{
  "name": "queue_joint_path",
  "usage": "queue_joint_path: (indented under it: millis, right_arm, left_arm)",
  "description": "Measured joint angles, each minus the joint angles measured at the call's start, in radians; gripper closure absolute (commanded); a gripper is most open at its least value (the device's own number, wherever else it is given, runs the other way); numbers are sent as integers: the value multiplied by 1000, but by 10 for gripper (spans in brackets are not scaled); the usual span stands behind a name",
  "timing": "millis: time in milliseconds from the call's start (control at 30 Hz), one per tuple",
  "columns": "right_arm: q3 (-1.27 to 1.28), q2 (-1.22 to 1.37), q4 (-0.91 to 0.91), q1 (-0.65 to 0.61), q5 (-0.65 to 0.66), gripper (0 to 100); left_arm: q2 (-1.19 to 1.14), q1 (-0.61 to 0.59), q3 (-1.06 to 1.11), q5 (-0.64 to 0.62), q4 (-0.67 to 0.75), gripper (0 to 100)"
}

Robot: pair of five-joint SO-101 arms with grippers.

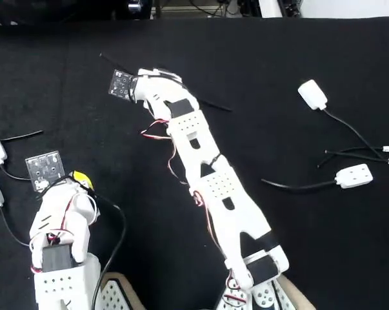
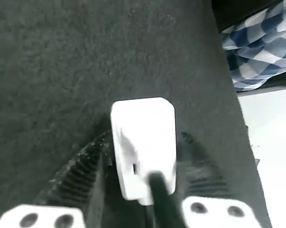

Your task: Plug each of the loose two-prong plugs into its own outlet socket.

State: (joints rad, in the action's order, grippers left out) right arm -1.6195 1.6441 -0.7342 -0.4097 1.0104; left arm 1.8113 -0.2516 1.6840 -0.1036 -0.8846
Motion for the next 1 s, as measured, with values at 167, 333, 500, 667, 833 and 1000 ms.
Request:
queue_joint_path:
  millis: [167, 333, 500, 667, 833, 1000]
  right_arm:
    - [-15, -3, -54, 0, 0, 669]
    - [-17, -49, -66, 9, 0, 669]
    - [-17, -158, -114, 43, 0, 669]
    - [-17, -304, -239, 95, 0, 669]
    - [-17, -483, -405, 204, 0, 669]
    - [-17, -632, -549, 397, 0, 669]
  left_arm:
    - [0, 0, 0, 64, 0, 970]
    - [0, 0, 0, 72, 0, 970]
    - [0, 0, 0, 72, 0, 970]
    - [0, 0, 0, 72, 0, 970]
    - [0, 0, 0, 72, 0, 970]
    - [0, 0, 0, 72, 0, 970]
